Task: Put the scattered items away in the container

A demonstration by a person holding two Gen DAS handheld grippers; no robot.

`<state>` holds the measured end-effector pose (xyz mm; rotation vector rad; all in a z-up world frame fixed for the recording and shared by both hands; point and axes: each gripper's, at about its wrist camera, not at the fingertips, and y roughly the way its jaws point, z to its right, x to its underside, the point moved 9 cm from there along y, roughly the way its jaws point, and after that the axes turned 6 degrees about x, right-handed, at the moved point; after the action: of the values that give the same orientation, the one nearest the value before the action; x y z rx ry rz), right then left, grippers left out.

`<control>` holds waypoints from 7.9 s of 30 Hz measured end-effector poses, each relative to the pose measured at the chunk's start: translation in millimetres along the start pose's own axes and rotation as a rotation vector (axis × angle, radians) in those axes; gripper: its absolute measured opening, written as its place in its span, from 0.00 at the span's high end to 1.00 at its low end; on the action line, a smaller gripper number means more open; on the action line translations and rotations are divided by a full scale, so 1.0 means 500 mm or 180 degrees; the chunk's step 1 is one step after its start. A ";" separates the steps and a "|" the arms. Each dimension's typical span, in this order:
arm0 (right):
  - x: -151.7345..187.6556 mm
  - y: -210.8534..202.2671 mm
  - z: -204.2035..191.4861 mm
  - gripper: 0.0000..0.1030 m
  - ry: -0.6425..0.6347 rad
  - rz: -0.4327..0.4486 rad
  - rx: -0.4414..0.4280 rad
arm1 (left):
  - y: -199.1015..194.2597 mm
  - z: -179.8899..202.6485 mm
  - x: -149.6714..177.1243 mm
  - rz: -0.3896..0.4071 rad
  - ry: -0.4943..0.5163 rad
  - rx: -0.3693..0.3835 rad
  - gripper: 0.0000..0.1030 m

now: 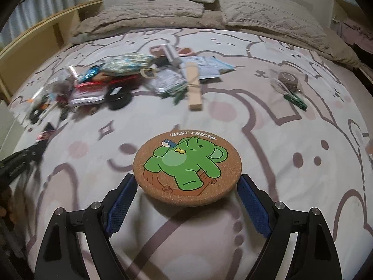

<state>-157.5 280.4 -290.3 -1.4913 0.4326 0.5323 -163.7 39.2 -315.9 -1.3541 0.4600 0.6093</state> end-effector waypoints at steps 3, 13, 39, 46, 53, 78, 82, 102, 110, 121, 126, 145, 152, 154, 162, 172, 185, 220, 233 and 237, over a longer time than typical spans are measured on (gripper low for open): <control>0.015 -0.013 -0.022 0.15 -0.0056 -0.0023 -0.0082 | -0.009 0.034 0.024 -0.0042 0.0066 0.0120 0.88; 0.066 -0.022 -0.061 0.15 -0.0183 -0.0205 -0.0238 | -0.040 0.116 0.080 -0.0148 0.0171 0.0466 0.88; 0.058 0.017 -0.059 0.00 -0.0318 -0.0148 -0.0095 | -0.047 -0.027 0.073 -0.0537 0.0287 -0.0164 0.35; 0.044 0.030 -0.071 0.00 -0.0377 -0.0102 -0.0085 | -0.041 -0.089 0.041 -0.0456 0.0077 -0.0402 0.35; 0.039 0.043 -0.075 0.00 -0.0333 -0.0089 -0.0097 | -0.040 -0.060 0.041 -0.0441 0.0008 -0.0111 0.22; 0.035 0.059 -0.072 0.00 -0.0244 -0.0112 -0.0133 | 0.050 0.040 0.023 -0.0403 0.0393 0.0119 0.00; 0.035 0.059 -0.073 0.00 -0.0235 -0.0079 -0.0091 | 0.043 0.039 0.023 -0.0311 0.0393 0.0083 0.01; 0.026 0.032 -0.085 0.03 -0.0431 0.0150 0.0276 | 0.019 0.044 0.020 -0.0138 0.0431 0.0014 0.20; 0.016 0.008 -0.091 0.03 -0.0472 0.0280 0.0321 | 0.010 0.046 0.019 -0.0121 0.0415 0.0030 0.20; -0.027 -0.074 -0.079 0.03 -0.0305 0.0616 0.0257 | -0.063 0.065 -0.021 0.0152 0.0431 0.0108 0.20; -0.039 -0.108 -0.076 0.03 -0.0288 0.0736 0.0272 | -0.090 0.058 -0.033 0.0237 0.0419 0.0101 0.20; -0.083 -0.272 -0.126 0.03 -0.0333 0.1233 0.0269 | -0.299 0.057 -0.104 0.0780 0.0491 0.0148 0.20; -0.103 -0.356 -0.143 0.03 -0.0351 0.1454 0.0278 | -0.387 0.054 -0.125 0.1008 0.0501 0.0173 0.19; -0.108 -0.378 -0.145 0.03 -0.0348 0.1505 0.0265 | -0.411 0.056 -0.129 0.1064 0.0514 0.0190 0.19; -0.119 -0.463 -0.170 0.03 -0.0369 0.1696 0.0217 | -0.493 0.055 -0.143 0.1259 0.0554 0.0198 0.19; -0.130 -0.528 -0.195 0.03 -0.0361 0.1889 0.0165 | -0.553 0.027 -0.149 0.1373 0.0541 0.0121 0.19; -0.142 -0.570 -0.258 0.03 -0.0425 0.1974 -0.0014 | -0.626 -0.056 -0.150 0.1537 0.0406 -0.0037 0.19; -0.150 -0.577 -0.533 0.03 -0.0824 0.1862 -0.0719 | -0.763 -0.419 -0.107 0.1739 0.0037 -0.0853 0.19; -0.135 -0.592 -0.626 0.03 -0.1020 0.1746 -0.1126 | -0.781 -0.529 -0.075 0.1693 -0.0157 -0.0948 0.19; -0.131 -0.587 -0.655 0.03 -0.1067 0.1696 -0.1227 | -0.766 -0.572 -0.058 0.1614 -0.0254 -0.0997 0.19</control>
<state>-23.3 -51.9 -27.0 -1.6082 0.4795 1.3269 72.7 -285.7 -55.5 -1.5085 0.6703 1.1877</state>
